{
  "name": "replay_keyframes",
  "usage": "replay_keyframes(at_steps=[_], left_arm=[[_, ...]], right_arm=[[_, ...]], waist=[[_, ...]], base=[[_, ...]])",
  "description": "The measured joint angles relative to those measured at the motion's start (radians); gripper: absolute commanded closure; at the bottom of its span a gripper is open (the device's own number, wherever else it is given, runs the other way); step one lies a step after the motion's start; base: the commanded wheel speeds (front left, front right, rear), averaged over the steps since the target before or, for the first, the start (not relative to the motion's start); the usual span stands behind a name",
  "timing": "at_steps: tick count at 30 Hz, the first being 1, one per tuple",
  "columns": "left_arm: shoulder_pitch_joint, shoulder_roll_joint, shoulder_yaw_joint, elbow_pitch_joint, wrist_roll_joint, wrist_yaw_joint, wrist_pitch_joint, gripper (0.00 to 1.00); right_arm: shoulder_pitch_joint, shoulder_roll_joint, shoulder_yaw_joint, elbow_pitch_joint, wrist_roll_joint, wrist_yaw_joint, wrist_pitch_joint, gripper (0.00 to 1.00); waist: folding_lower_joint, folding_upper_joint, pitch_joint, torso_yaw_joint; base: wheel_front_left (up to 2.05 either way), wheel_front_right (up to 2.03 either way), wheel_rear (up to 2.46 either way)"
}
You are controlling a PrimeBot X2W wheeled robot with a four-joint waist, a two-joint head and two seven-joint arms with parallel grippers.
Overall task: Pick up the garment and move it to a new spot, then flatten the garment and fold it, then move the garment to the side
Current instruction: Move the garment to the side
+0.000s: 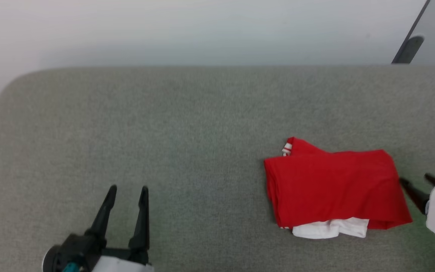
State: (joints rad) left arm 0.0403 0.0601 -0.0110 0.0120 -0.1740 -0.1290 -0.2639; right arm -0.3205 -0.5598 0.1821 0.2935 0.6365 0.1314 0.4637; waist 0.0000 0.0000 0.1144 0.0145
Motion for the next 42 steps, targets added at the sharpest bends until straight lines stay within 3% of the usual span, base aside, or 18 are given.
replay_keyframes(at_steps=[3, 6, 15, 16, 17, 18, 19, 26, 31, 37, 42], left_arm=[[-0.036, -0.002, -0.011, 0.008, 0.000, 0.000, 0.000, 0.00], [-0.074, -0.004, -0.013, 0.010, 0.000, 0.000, 0.000, 0.00], [-0.142, -0.006, -0.023, 0.015, 0.008, 0.000, 0.000, 0.00], [-0.149, -0.007, -0.024, 0.016, 0.008, 0.000, 0.000, 0.00], [-0.156, -0.006, -0.027, 0.018, 0.010, 0.000, 0.000, 0.00], [-0.163, -0.005, -0.029, 0.019, 0.012, 0.000, 0.000, 0.00], [-0.170, -0.002, -0.031, 0.020, 0.014, 0.000, 0.000, 0.00], [-0.242, 0.042, -0.062, 0.023, 0.024, 0.000, 0.000, 0.00], [-0.340, 0.102, -0.120, 0.031, 0.034, 0.000, 0.000, 0.00], [-0.537, 0.165, -0.231, 0.069, 0.042, 0.000, 0.000, 0.00], [-0.706, 0.190, -0.289, 0.093, 0.040, 0.000, 0.000, 0.00]], right_arm=[[-0.067, -0.017, 0.050, 0.039, 0.070, 0.000, 0.177, 0.00], [-0.151, -0.021, 0.073, 0.075, 0.114, 0.000, 0.268, 0.00], [-0.267, -0.012, 0.159, 0.164, 0.128, 0.001, 0.321, 0.00], [-0.274, -0.013, 0.168, 0.163, 0.135, 0.001, 0.309, 0.22], [-0.281, -0.015, 0.174, 0.160, 0.141, 0.001, 0.290, 0.65], [-0.286, -0.015, 0.180, 0.160, 0.148, 0.001, 0.267, 0.87], [-0.290, -0.015, 0.185, 0.160, 0.158, 0.001, 0.245, 1.00], [-0.305, -0.017, 0.216, 0.134, 0.211, 0.005, 0.064, 1.00], [-0.304, -0.100, 0.162, 0.159, 0.235, 0.000, -0.090, 1.00], [-0.331, -0.188, 0.094, 0.244, 0.243, 0.000, -0.230, 1.00], [-0.432, -0.213, 0.055, 0.370, 0.220, 0.000, -0.348, 1.00]], waist=[[0.0000, 0.0000, 0.039, 0.004], [0.0000, 0.0000, 0.081, 0.008], [0.0000, 0.0000, 0.198, 0.014], [0.0000, 0.0000, 0.208, 0.013], [0.0000, 0.0000, 0.219, 0.012], [0.0000, 0.0000, 0.228, 0.009], [0.0000, 0.0000, 0.237, 0.005], [0.0000, 0.0000, 0.269, -0.064], [0.0000, 0.0000, 0.293, -0.137], [0.0000, 0.0000, 0.346, -0.219], [0.0000, 0.0000, 0.414, -0.262]], base=[[0.00, 0.00, 0.00], [0.00, 0.00, 0.00], [0.00, 0.00, 0.00], [0.00, 0.00, 0.00], [0.00, 0.00, 0.00], [0.00, 0.00, 0.00], [0.00, 0.00, 0.00], [0.00, 0.00, 0.00], [0.00, 0.00, 0.00], [0.00, 0.00, 0.00], [0.00, 0.00, 0.00]])
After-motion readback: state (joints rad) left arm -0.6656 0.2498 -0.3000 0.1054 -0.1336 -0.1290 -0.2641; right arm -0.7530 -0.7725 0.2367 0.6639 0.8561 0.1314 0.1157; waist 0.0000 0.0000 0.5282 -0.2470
